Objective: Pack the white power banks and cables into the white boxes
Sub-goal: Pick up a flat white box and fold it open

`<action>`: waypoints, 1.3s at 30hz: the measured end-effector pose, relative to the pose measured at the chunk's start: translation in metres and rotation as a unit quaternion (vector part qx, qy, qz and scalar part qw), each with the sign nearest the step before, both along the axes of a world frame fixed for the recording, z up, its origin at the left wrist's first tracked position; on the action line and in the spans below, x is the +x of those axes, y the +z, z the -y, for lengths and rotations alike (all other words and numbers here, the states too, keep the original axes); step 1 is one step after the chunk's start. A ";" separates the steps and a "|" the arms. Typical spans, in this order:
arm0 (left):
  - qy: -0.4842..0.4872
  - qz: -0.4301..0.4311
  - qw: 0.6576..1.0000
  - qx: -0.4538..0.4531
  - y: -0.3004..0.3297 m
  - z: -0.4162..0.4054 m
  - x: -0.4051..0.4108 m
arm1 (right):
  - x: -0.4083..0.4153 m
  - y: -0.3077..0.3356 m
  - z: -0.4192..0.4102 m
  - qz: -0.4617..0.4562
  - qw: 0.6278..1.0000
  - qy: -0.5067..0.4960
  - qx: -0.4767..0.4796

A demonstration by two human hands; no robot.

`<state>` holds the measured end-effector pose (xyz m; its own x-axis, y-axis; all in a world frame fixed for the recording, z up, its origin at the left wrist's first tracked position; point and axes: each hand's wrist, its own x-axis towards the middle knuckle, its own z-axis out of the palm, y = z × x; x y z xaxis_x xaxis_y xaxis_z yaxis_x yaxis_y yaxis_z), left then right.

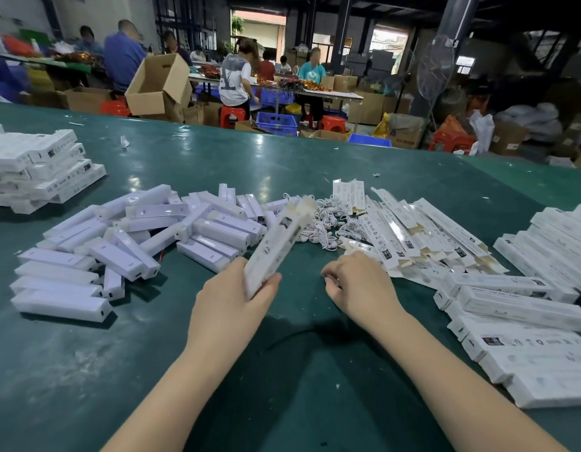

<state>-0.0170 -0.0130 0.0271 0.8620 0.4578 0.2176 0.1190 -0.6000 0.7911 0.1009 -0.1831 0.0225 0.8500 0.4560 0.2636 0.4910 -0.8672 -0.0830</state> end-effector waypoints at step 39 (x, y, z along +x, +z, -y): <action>-0.151 -0.009 0.798 -0.583 0.012 0.002 0.001 | -0.064 0.023 0.004 -0.221 0.817 0.224 0.483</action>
